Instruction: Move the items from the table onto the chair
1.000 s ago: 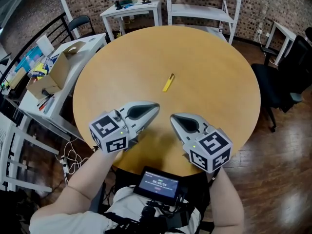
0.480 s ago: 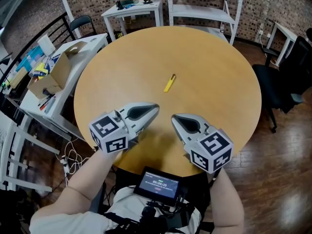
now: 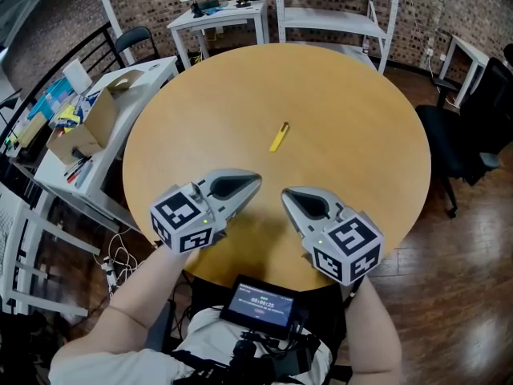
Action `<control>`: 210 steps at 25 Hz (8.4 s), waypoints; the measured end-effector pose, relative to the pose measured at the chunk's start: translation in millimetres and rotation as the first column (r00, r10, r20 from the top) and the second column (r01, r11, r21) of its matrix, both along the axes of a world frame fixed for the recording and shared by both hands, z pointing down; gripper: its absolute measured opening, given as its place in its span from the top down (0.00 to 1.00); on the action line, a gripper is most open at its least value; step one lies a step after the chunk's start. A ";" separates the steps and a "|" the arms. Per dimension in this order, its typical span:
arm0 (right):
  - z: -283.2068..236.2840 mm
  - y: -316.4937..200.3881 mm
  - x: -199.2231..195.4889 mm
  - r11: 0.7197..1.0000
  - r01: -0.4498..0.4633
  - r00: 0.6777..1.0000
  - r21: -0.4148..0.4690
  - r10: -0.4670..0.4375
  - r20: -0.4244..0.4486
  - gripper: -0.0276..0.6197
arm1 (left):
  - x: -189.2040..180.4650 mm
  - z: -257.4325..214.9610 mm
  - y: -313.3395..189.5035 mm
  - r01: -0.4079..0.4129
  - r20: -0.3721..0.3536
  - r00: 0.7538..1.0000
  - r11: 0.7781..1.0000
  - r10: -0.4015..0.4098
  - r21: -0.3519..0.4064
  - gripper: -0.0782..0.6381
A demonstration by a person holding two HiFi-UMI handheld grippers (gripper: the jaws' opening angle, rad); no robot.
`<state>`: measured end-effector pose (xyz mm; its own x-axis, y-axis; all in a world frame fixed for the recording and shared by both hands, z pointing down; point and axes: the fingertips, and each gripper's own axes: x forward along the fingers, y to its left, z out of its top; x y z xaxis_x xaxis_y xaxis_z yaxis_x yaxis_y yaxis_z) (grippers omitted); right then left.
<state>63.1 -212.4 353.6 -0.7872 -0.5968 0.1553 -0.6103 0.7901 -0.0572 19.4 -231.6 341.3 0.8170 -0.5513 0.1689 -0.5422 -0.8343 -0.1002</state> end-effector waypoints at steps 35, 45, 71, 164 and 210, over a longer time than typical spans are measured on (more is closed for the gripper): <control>1.6 0.1 -8.2 1.000 0.008 1.000 0.001 -0.008 -0.005 0.95 | 25.6 71.2 -196.4 0.276 0.638 0.760 0.828 0.122 -0.488 0.70; 1.1 2.4 -11.5 1.000 0.015 1.000 -0.001 -0.015 -0.005 0.95 | 25.8 80.3 -201.4 0.357 0.713 0.664 0.743 0.224 -0.566 0.60; 3.2 4.6 -12.5 0.999 0.034 0.999 -0.003 -0.034 -0.008 0.95 | 47.2 88.9 -170.7 0.249 0.648 0.683 0.726 0.337 -0.641 0.78; 3.1 34.5 -248.3 0.899 0.437 0.899 -0.015 -0.437 -0.009 0.95 | -527.9 8.5 15.6 0.774 0.468 0.534 0.629 -0.705 0.064 0.78; 4.9 35.5 -310.9 0.867 0.499 0.867 -0.004 -0.499 -0.009 0.95 | -547.8 20.3 -56.7 0.809 0.781 0.391 0.587 -0.486 -0.040 0.67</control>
<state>-247.8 -176.9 358.6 -0.9783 -0.1251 0.1652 -0.1358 0.9892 -0.0548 -528.4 -288.4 361.6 -0.2002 -0.6109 0.7660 -0.8430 -0.2909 -0.4524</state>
